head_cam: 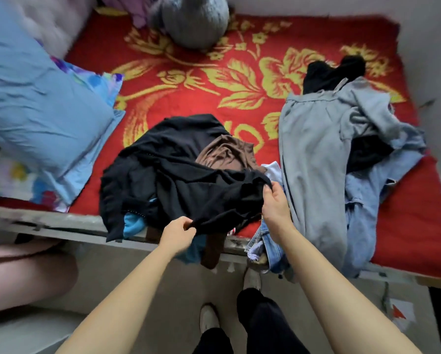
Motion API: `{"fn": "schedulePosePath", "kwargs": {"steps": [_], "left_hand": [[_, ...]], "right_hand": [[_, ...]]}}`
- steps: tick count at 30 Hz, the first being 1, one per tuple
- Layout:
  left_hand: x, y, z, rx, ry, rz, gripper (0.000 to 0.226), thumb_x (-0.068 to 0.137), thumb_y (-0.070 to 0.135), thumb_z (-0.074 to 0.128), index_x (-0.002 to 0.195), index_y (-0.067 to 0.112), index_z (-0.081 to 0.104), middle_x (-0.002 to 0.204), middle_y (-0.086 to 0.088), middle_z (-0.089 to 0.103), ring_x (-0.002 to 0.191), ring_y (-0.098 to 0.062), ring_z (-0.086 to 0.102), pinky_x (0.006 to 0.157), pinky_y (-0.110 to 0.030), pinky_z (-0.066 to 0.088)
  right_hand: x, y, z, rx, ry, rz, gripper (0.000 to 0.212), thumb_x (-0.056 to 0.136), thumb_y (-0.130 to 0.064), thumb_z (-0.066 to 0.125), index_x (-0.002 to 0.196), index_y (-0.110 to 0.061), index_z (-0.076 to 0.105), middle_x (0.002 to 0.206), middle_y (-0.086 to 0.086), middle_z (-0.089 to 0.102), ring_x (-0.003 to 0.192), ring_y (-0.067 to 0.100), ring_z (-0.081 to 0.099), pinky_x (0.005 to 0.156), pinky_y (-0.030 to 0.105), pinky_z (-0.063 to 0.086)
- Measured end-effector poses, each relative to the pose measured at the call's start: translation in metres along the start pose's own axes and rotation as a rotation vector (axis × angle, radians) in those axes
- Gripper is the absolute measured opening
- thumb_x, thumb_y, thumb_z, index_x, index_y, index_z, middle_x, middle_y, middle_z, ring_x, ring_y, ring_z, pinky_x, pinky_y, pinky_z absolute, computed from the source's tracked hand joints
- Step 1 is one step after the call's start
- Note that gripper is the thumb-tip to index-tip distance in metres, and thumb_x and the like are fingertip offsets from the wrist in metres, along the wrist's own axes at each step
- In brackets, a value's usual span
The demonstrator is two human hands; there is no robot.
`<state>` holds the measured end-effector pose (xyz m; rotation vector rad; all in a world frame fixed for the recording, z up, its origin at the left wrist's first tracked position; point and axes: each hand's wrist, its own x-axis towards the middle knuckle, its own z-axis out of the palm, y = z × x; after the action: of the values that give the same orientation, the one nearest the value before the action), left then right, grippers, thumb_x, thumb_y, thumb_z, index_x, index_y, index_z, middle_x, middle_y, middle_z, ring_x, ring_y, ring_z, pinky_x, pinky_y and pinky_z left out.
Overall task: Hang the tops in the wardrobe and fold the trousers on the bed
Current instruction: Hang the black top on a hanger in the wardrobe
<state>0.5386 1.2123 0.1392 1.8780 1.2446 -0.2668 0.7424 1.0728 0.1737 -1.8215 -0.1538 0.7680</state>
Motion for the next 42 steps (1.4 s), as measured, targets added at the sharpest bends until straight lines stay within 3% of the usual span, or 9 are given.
{"fn": "schedulePosePath", "kwargs": {"steps": [3, 9, 15, 20, 24, 28, 31, 37, 42], "left_hand": [[-0.036, 0.001, -0.051, 0.059, -0.039, 0.112, 0.025, 0.087, 0.009, 0.052, 0.103, 0.024, 0.064, 0.108, 0.003, 0.068, 0.103, -0.017, 0.062, 0.092, -0.031, 0.048], [-0.082, 0.060, -0.154, -0.166, 0.254, 0.430, 0.040, 0.089, 0.015, 0.058, 0.127, 0.028, 0.052, 0.115, 0.007, 0.059, 0.106, -0.011, 0.058, 0.092, -0.029, 0.045], [-0.125, 0.123, -0.183, -0.529, 0.009, 0.691, 0.049, 0.081, 0.033, 0.071, 0.121, 0.054, 0.052, 0.132, 0.014, 0.056, 0.123, 0.001, 0.051, 0.097, -0.025, 0.047], [-0.137, 0.135, -0.177, -0.552, 0.053, 0.733, 0.020, 0.091, 0.014, 0.068, 0.109, 0.023, 0.071, 0.097, 0.000, 0.076, 0.089, -0.011, 0.071, 0.072, -0.020, 0.053], [-0.147, 0.139, -0.184, -0.531, 0.554, 0.646, 0.023, 0.093, 0.010, 0.063, 0.087, 0.031, 0.070, 0.079, 0.013, 0.073, 0.075, -0.002, 0.067, 0.069, -0.017, 0.050], [-0.170, 0.145, -0.191, -0.561, 0.799, 0.608, 0.026, 0.094, 0.010, 0.059, 0.086, 0.033, 0.066, 0.082, 0.015, 0.070, 0.079, 0.001, 0.065, 0.073, -0.014, 0.050], [-0.193, 0.131, -0.193, -0.590, 0.979, 0.520, 0.021, 0.094, 0.010, 0.056, 0.089, 0.029, 0.065, 0.084, 0.013, 0.069, 0.083, -0.001, 0.065, 0.076, -0.014, 0.050], [-0.254, 0.046, -0.177, -0.567, 1.284, 0.160, 0.015, 0.095, 0.003, 0.049, 0.100, 0.011, 0.060, 0.092, -0.005, 0.064, 0.087, -0.031, 0.061, 0.081, -0.044, 0.049], [-0.344, -0.026, -0.180, -0.565, 1.414, -0.035, 0.018, 0.099, 0.004, 0.039, 0.098, 0.017, 0.052, 0.091, 0.007, 0.058, 0.089, -0.010, 0.055, 0.084, -0.023, 0.042]], "right_hand": [[-0.039, -0.052, 0.008, 0.044, -0.154, -0.120, 0.020, 0.104, -0.031, 0.045, 0.107, -0.028, 0.064, 0.104, -0.004, 0.071, 0.103, 0.016, 0.064, 0.093, 0.038, 0.049], [-0.094, -0.171, 0.002, 0.062, -0.424, -0.333, 0.023, 0.105, -0.018, 0.049, 0.101, -0.022, 0.072, 0.090, -0.007, 0.074, 0.085, 0.007, 0.068, 0.072, 0.016, 0.052], [-0.134, -0.238, -0.004, 0.022, -0.628, -0.477, 0.020, 0.098, -0.026, 0.058, 0.104, -0.015, 0.074, 0.099, 0.009, 0.071, 0.090, 0.023, 0.066, 0.077, 0.028, 0.051], [-0.138, -0.251, -0.009, -0.082, -0.681, -0.529, 0.019, 0.098, -0.023, 0.058, 0.100, -0.010, 0.072, 0.092, 0.005, 0.071, 0.082, 0.018, 0.067, 0.069, 0.024, 0.051], [-0.124, -0.247, -0.022, -0.282, -0.631, -0.653, 0.018, 0.083, -0.024, 0.074, 0.100, -0.027, 0.071, 0.087, -0.007, 0.071, 0.079, 0.012, 0.068, 0.069, 0.023, 0.054], [-0.096, -0.236, -0.015, -0.727, -0.510, -0.792, 0.045, 0.072, -0.010, 0.070, 0.110, -0.033, 0.067, 0.088, -0.019, 0.064, 0.090, 0.008, 0.065, 0.069, 0.012, 0.044], [-0.076, -0.224, 0.009, -0.877, -0.491, -0.692, 0.043, 0.074, -0.013, 0.065, 0.115, -0.026, 0.068, 0.095, -0.009, 0.063, 0.100, 0.018, 0.064, 0.073, 0.020, 0.039], [-0.112, -0.206, 0.094, -0.758, -0.596, -0.728, 0.035, 0.084, -0.012, 0.054, 0.111, -0.019, 0.073, 0.114, 0.009, 0.073, 0.111, 0.028, 0.064, 0.079, 0.025, 0.039], [-0.218, -0.205, 0.161, -0.500, -0.788, -0.944, 0.023, 0.083, -0.008, 0.051, 0.100, -0.006, 0.066, 0.099, 0.013, 0.070, 0.099, 0.034, 0.061, 0.071, 0.032, 0.034]]}}
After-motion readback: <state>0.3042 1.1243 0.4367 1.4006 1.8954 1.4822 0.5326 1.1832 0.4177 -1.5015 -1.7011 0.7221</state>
